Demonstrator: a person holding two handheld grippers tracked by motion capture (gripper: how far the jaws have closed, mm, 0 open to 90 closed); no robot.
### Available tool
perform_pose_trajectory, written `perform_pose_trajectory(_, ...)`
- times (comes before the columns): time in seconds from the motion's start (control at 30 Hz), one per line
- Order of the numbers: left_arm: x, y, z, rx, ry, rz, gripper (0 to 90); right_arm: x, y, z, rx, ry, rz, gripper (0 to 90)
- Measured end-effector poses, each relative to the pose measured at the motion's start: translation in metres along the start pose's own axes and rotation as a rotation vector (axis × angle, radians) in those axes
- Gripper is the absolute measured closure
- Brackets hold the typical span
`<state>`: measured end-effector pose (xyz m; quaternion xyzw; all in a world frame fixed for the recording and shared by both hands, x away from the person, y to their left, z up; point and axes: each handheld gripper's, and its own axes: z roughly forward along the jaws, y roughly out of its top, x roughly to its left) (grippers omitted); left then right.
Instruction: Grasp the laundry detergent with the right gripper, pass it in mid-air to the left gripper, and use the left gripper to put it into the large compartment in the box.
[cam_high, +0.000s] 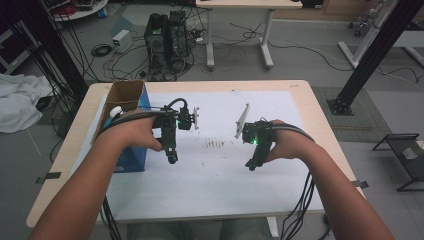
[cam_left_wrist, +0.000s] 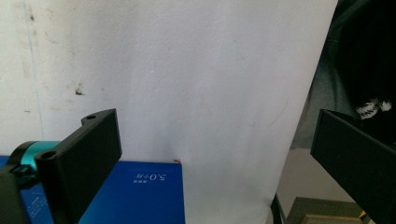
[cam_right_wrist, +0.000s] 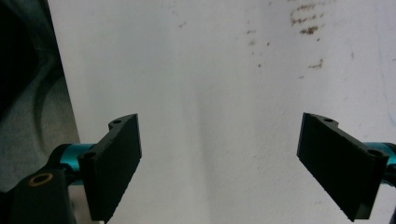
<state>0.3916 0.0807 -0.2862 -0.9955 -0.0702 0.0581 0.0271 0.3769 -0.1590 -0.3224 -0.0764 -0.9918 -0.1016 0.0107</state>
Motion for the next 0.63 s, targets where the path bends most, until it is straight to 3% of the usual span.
perform_pose_trajectory(0.03,-0.0019,-0.0004,0.0016,-0.018,-0.01,-0.027,1.7,-0.0023,-0.0003,0.0,0.021,-0.017,-0.035,13.0)
perform_pose_trajectory(0.1,-0.0024,-0.0006,0.0013,-0.02,-0.012,-0.024,1.7,-0.0043,0.0007,-0.0002,0.056,-0.006,-0.043,13.0)
perform_pose_trajectory(0.13,-0.0023,-0.0006,0.0012,-0.023,-0.005,-0.021,1.7,-0.0044,0.0007,0.0,0.054,-0.007,-0.034,13.0)
perform_pose_trajectory(0.17,-0.0026,-0.0009,0.0014,-0.023,-0.017,-0.021,1.7,-0.0022,0.0013,0.0006,0.046,-0.006,0.006,13.0)
perform_pose_trajectory(0.4,-0.0012,0.0,0.0036,-0.037,-0.014,-0.009,1.7,-0.0059,0.0023,-0.0038,0.099,-0.035,0.012,12.9)
perform_pose_trajectory(0.63,-0.002,0.0012,0.0014,-0.028,-0.02,-0.008,1.7,-0.0049,0.0017,-0.0073,0.088,-0.039,0.025,13.0)
